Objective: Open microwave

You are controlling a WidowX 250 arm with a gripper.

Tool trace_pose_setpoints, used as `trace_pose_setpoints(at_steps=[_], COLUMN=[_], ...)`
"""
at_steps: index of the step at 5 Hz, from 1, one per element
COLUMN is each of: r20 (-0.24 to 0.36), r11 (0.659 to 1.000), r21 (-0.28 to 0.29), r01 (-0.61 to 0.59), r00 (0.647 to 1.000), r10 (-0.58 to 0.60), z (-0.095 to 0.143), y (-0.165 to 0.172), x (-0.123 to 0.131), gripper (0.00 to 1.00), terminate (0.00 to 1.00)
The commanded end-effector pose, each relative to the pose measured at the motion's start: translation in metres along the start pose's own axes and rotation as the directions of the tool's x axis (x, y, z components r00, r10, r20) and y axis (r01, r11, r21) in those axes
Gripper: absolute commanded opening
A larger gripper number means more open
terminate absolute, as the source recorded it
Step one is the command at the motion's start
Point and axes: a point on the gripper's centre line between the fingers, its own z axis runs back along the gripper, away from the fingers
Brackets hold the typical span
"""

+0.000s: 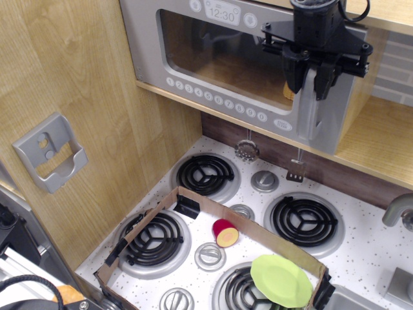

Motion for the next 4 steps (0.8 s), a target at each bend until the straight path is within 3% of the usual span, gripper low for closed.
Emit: trace_pose_setpoints(at_steps=[1, 2, 3, 4], r20=[0.019, 0.020, -0.005, -0.029], r11=[0.998, 0.998, 0.997, 0.994], r21=[0.007, 0.005, 0.031, 0.058], r01=[-0.070, -0.070, -0.077, -0.090], r00=[0.997, 0.997, 0.997, 0.995], r10=[0.070, 0.070, 0.077, 0.092], z=[0.0104, 0.0103, 0.0123, 0.0157], y=[0.0127, 0.0156, 0.0145, 0.0111], x=[-0.0134, -0.0190, -0.0200, -0.0218], gripper=[0.00, 0.00, 1.00, 1.00], terminate=[0.00, 0.00, 0.00, 0.00])
